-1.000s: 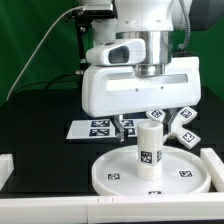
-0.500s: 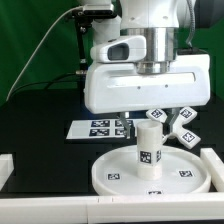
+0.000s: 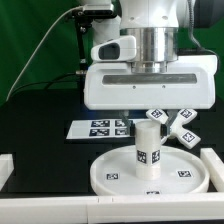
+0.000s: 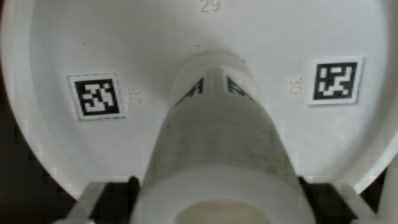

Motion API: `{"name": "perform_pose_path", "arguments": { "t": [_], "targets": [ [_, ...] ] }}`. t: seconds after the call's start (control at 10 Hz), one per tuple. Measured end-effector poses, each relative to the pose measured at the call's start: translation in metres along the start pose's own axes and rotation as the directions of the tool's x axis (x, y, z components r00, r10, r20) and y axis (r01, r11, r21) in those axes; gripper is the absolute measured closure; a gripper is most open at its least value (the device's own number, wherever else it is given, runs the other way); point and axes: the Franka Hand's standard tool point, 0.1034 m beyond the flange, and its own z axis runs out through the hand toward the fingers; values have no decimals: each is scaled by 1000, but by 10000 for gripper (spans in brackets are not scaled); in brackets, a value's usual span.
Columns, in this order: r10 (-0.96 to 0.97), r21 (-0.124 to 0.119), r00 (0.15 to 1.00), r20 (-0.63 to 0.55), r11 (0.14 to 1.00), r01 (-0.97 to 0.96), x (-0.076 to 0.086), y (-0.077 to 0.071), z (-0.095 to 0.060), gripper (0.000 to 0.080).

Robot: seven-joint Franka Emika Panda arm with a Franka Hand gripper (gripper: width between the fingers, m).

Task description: Assemble round table

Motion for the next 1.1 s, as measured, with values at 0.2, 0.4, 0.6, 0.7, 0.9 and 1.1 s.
{"name": "perform_pose_path", "arguments": {
  "t": [0.2,0.4,0.6,0.7,0.9,1.1],
  "targets": [
    [265,-8,964,-10,964,-265,-1,-1,1,392],
    [509,-19,861,-2,861,-509,-4,0,1,392],
    [630,-19,777,3,776,-630,-4,1,1,392],
    [680,-20,733,3,733,-680,-5,1,1,392],
    [768,-24,640,3,640,-768,-5,2,1,392],
    [900,-24,436,11,436,-900,-7,3,1,392]
  ]
}}
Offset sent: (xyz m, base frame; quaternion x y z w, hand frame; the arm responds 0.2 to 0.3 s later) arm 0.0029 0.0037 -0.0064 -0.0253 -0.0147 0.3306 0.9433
